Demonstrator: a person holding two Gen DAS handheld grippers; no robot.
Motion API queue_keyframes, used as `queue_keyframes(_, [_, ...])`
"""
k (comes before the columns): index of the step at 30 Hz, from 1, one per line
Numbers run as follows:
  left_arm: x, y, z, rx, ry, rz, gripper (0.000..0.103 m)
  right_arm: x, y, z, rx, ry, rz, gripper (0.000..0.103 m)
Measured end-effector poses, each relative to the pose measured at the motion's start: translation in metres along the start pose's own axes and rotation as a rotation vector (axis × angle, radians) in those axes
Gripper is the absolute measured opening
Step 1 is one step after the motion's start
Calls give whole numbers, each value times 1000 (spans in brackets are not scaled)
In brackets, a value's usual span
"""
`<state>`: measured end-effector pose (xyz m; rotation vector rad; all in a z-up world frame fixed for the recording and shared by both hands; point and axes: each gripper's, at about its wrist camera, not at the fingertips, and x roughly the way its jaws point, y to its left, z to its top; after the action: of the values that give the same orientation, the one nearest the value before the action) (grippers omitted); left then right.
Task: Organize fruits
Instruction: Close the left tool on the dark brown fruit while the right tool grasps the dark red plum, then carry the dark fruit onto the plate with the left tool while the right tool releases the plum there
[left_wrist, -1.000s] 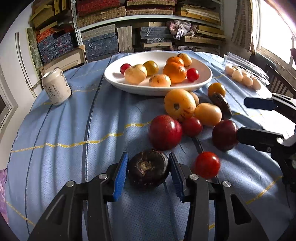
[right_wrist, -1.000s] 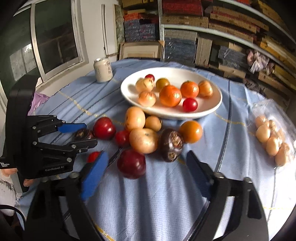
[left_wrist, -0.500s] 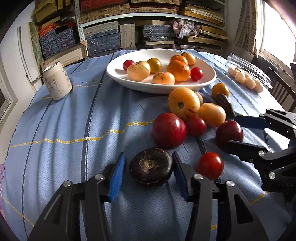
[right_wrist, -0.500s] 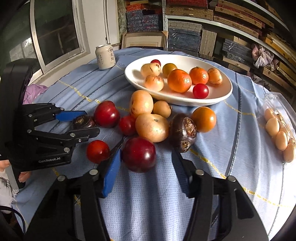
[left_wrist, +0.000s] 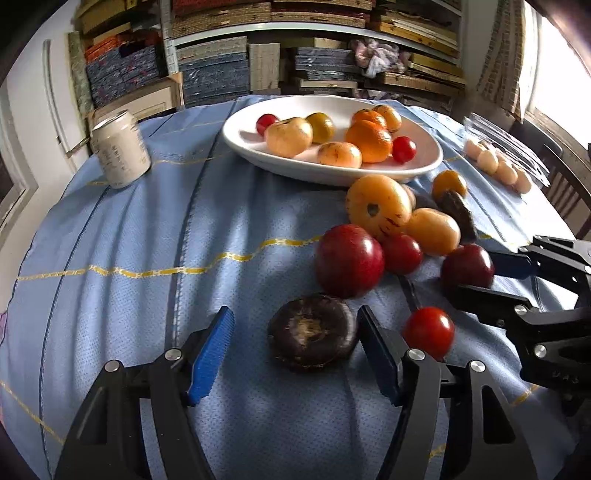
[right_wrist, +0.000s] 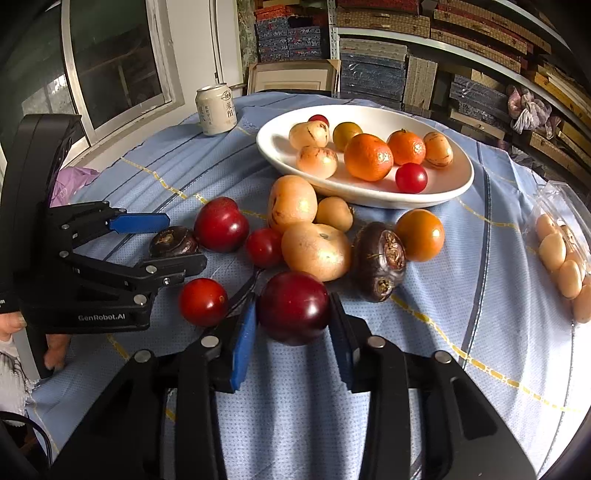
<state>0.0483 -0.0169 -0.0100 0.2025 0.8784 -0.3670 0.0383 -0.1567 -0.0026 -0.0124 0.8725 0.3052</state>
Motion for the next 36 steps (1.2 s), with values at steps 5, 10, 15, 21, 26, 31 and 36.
queue_keyframes(5, [-3, -14, -1, 52, -18, 2, 45, 0, 0, 0, 5, 0, 4, 37])
queue_keyframes(10, [-3, -11, -1, 32, -19, -11, 44, -3, -3, 0, 19, -7, 14, 36])
queue_keyframes(15, [-13, -13, 1, 36, -75, 4, 44, -24, -14, 7, 61, -80, 23, 36])
queue_keyframes(21, [-27, -6, 22, -9, -117, -14, 44, -52, -37, 20, 136, -172, 13, 36])
queue_keyframes(26, [-44, -11, 62, 34, -171, 44, 44, -66, -55, 45, 170, -202, -10, 36])
queue_keyframes(31, [-43, -3, 110, -23, -221, 80, 44, -60, -73, 91, 165, -216, -64, 36])
queue_keyframes(36, [-2, 18, 155, -109, -199, 113, 44, -22, -98, 133, 220, -196, -60, 36])
